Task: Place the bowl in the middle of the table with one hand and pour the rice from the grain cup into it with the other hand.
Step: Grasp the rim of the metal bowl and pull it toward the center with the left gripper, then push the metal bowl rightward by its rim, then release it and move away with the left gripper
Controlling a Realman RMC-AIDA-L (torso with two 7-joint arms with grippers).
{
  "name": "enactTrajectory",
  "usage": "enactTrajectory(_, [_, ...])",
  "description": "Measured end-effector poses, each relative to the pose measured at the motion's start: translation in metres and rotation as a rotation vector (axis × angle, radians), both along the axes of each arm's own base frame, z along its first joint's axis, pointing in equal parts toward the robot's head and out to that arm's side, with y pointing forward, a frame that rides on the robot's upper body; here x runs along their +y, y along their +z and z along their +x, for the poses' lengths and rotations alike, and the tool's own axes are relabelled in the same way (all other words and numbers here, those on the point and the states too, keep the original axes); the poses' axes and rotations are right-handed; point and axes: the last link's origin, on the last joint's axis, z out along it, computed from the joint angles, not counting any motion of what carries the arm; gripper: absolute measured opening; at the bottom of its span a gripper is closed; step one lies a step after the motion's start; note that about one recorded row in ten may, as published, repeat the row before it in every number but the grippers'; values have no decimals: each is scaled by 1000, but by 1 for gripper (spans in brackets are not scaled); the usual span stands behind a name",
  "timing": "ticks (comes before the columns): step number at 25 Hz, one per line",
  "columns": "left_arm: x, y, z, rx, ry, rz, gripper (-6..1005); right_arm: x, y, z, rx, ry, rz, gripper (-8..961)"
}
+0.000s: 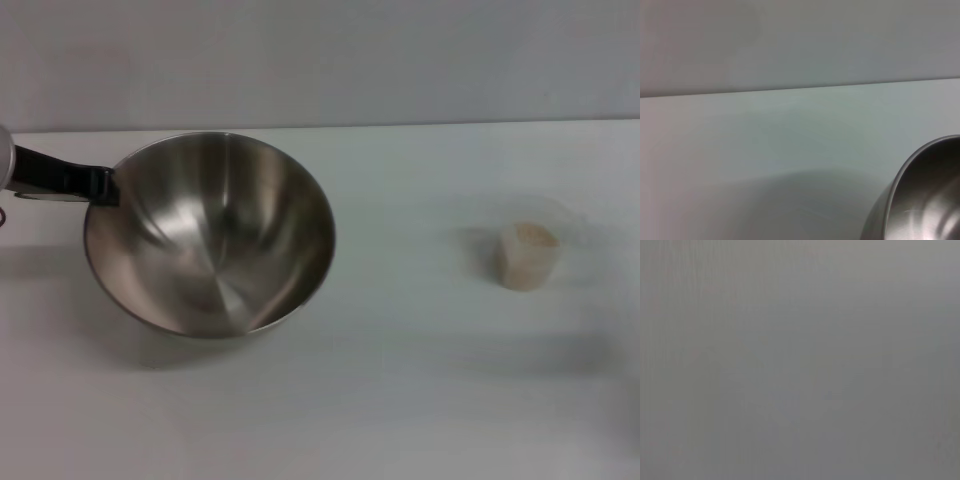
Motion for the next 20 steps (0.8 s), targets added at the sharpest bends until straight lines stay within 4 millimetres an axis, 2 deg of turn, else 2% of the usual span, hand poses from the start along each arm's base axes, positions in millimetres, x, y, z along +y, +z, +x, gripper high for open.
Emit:
enactTrajectory(10, [0,-12,16,-44,-19,-62,42,0,1,0,-1,0,1,815])
enactTrajectory(20, [4,-37,29,-104,-13,-99,42,0,1,0,-2,2,2,816])
